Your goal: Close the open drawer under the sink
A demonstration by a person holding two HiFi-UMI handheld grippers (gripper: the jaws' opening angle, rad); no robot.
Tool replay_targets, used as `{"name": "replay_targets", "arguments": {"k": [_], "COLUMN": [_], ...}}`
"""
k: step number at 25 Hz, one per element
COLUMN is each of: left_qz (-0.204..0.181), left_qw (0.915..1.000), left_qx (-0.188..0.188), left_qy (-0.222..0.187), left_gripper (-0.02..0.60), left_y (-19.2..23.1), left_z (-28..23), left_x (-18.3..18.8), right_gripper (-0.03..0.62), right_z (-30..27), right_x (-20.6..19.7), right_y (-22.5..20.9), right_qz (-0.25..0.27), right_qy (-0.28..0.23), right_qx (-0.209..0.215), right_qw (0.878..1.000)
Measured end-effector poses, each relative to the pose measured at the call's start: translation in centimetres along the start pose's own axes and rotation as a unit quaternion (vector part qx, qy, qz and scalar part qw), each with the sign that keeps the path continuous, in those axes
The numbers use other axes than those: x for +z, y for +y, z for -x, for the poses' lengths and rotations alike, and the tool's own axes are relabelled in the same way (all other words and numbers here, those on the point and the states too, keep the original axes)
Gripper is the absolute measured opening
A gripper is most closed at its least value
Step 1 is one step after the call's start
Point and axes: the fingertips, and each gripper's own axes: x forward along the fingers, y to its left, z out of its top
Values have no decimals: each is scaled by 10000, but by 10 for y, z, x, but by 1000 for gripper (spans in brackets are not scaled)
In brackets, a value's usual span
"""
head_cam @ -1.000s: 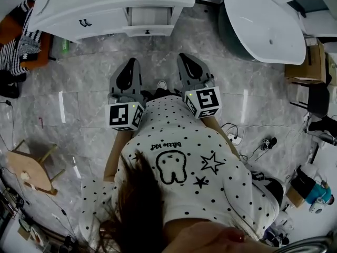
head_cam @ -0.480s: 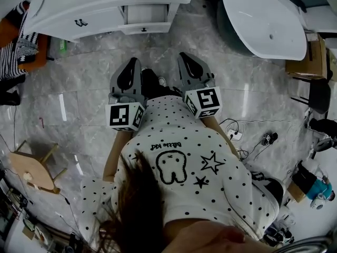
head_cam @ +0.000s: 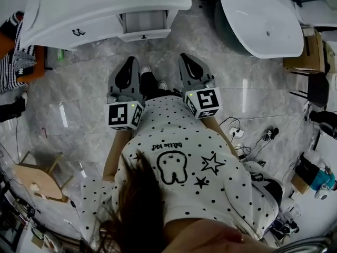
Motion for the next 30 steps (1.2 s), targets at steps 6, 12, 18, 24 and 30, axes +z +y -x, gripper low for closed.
{"name": "replay_targets", "arguments": {"k": [6,12,18,24,30], "left_qz": [-43,-84,-65,51,185], "left_qw": [9998,9997,9998,9999,9998], "left_qx": [-210,-236,-208,-118,-81], "left_qy": [64,50,34,12,11], "left_gripper": [18,18,18,18,18], "left_y": [32,62,83,104,116], "left_z": [-28,-42,-48,-47,-50], "left_x": [19,32,46,53,56], "right_gripper": [14,14,14,14,14], "right_z": [-38,-64,-84,-101,-118], "right_x": [23,37,50,60,63], "right_y": [5,11,22,33,39], "right_qz": [-58,-122,-101,-40,46], "right_qy": [-63,-122,-123,-61,14], "right_qx": [-187,-319,-273,-178,-77], "right_qw": [9998,9993,9995,9998,10000]}}
